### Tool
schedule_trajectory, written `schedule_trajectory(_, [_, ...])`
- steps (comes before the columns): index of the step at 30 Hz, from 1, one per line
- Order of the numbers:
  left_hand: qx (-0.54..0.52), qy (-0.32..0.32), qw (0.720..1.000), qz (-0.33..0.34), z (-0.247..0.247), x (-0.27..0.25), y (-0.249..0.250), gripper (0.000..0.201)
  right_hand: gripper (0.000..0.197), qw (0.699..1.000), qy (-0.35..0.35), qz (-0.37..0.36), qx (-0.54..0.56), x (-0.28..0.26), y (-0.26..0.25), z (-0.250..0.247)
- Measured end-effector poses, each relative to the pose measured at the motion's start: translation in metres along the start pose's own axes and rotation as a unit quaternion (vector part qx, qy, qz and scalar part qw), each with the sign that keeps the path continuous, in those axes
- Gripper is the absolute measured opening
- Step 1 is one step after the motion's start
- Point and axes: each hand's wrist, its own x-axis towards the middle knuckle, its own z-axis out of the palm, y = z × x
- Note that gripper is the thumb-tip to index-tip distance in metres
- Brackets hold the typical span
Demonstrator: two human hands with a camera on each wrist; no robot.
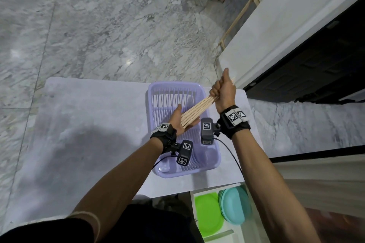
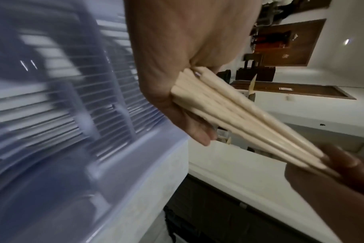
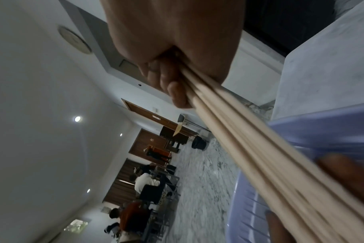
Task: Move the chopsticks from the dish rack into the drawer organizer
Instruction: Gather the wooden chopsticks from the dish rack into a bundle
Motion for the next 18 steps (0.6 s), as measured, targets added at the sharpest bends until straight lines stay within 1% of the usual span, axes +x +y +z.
schedule_trajectory(1, [0.028, 0.018, 0.999, 0.006, 0.0, 0.002, -0.001, 0.068, 0.057, 1.0, -0.007, 0.005, -0.008, -0.002, 0.003, 0.002])
schedule_trajectory(3, [0.075, 0.022, 0.997, 0.004, -0.001, 0.004, -0.005, 0.067, 0.056, 1.0, -0.012, 0.012, -0.019, -0.004, 0.005, 0.005])
schedule_trajectory(5, [0.098, -0.016, 0.995, 0.006, -0.008, 0.005, -0.007, 0.065, 0.054, 1.0, -0.015, 0.016, -0.021, -0.001, 0.004, 0.004])
schedule_trajectory(6, [0.106, -0.047, 0.993, 0.009, -0.012, 0.005, -0.007, 0.061, 0.053, 0.999, -0.017, 0.019, -0.02, 0.002, 0.004, 0.003])
schedule_trajectory(8, [0.149, -0.113, 0.982, 0.002, -0.017, 0.001, -0.005, 0.045, 0.053, 0.999, -0.03, 0.032, -0.025, 0.01, 0.002, -0.001])
schedule_trajectory(9, [0.187, -0.141, 0.972, -0.008, -0.018, -0.002, -0.004, 0.036, 0.053, 0.998, -0.039, 0.041, -0.034, 0.013, 0.002, -0.004])
schedule_trajectory(10, [0.236, -0.156, 0.959, -0.019, -0.016, -0.005, -0.002, 0.029, 0.054, 0.997, -0.049, 0.047, -0.048, 0.015, 0.003, -0.007])
schedule_trajectory(11, [0.3, -0.153, 0.941, -0.023, -0.014, -0.006, 0.0, 0.024, 0.054, 0.995, -0.056, 0.05, -0.064, 0.015, 0.005, -0.008])
schedule_trajectory(12, [0.375, -0.136, 0.917, -0.022, -0.009, -0.008, 0.001, 0.02, 0.053, 0.993, -0.062, 0.051, -0.082, 0.015, 0.008, -0.009])
schedule_trajectory(13, [0.455, -0.108, 0.884, -0.01, -0.006, -0.006, 0.002, 0.019, 0.053, 0.991, -0.066, 0.051, -0.101, 0.015, 0.012, -0.01])
schedule_trajectory(14, [0.516, -0.077, 0.853, 0.009, -0.002, -0.005, 0.002, 0.018, 0.053, 0.989, -0.07, 0.051, -0.119, 0.014, 0.016, -0.011])
schedule_trajectory(15, [0.552, -0.046, 0.832, 0.032, 0.0, -0.002, -0.001, 0.02, 0.053, 0.986, -0.077, 0.053, -0.135, 0.013, 0.018, -0.011])
schedule_trajectory(16, [0.563, -0.014, 0.824, 0.055, 0.0, 0.002, -0.004, 0.022, 0.053, 0.982, -0.088, 0.059, -0.155, 0.013, 0.018, -0.012])
schedule_trajectory(18, [0.561, 0.052, 0.821, 0.095, -0.007, 0.009, -0.01, 0.025, 0.049, 0.967, -0.12, 0.066, -0.214, 0.011, 0.013, -0.014])
